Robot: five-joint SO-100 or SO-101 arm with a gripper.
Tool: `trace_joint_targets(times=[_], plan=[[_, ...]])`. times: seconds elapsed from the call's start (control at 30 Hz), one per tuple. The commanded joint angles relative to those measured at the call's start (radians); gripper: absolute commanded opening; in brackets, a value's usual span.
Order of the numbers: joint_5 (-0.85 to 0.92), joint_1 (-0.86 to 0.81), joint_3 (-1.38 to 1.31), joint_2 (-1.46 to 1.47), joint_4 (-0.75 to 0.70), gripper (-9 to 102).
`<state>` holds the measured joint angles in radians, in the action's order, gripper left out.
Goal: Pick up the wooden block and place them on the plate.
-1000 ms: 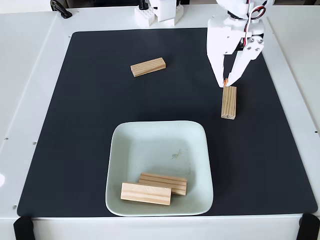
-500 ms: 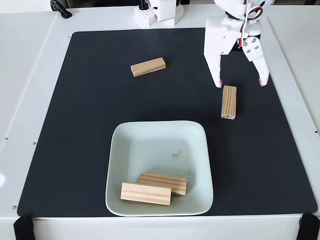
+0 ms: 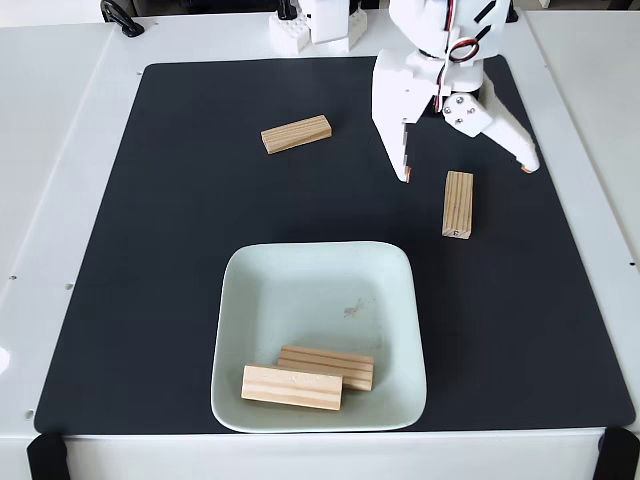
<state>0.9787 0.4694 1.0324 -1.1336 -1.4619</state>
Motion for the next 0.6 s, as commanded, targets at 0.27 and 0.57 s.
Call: trace_joint_targets(times=[0.27, 0.57], plan=[[-0.002, 0.051, 0.052, -0.074, 0.052, 54], [0.009, 0.057, 0.313, -0.075, 0.397, 54]])
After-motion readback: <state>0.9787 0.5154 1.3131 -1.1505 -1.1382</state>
